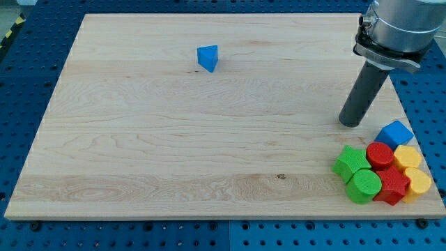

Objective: Keep your hand vertically below the blue triangle

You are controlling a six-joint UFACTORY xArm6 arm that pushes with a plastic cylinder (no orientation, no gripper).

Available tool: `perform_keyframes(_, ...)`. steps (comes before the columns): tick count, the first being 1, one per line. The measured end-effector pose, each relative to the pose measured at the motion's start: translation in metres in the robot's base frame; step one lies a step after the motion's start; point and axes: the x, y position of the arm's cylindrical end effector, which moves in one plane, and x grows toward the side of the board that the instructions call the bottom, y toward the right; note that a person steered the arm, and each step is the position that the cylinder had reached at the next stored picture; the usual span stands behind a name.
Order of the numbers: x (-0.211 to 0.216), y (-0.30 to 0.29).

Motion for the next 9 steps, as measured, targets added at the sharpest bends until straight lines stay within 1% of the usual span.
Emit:
perform_keyframes(3,-0.002,-0.01)
perform_keyframes(6,-0.039,-0.031)
perform_keyframes(8,-0.047,-0.034)
perform_keyframes(9,-0.047,-0.048)
